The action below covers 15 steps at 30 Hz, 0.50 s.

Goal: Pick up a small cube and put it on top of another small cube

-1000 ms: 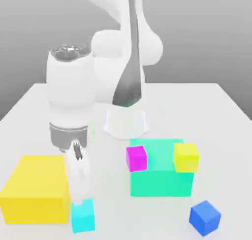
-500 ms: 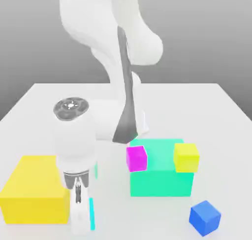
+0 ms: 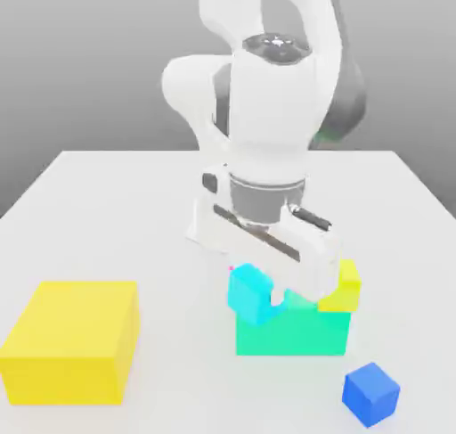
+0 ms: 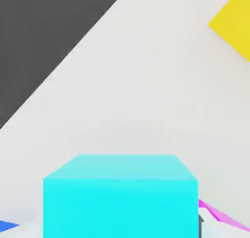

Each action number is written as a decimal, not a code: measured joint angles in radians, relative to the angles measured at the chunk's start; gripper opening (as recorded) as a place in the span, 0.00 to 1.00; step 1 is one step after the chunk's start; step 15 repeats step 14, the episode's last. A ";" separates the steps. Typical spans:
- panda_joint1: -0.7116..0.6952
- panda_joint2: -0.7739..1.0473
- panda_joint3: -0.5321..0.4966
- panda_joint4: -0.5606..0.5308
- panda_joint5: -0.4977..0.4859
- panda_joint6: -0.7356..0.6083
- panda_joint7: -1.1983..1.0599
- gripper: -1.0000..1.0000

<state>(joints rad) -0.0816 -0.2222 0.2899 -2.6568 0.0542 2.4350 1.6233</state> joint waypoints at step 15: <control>0.190 -0.067 0.063 -0.116 0.112 0.061 -0.217 1.00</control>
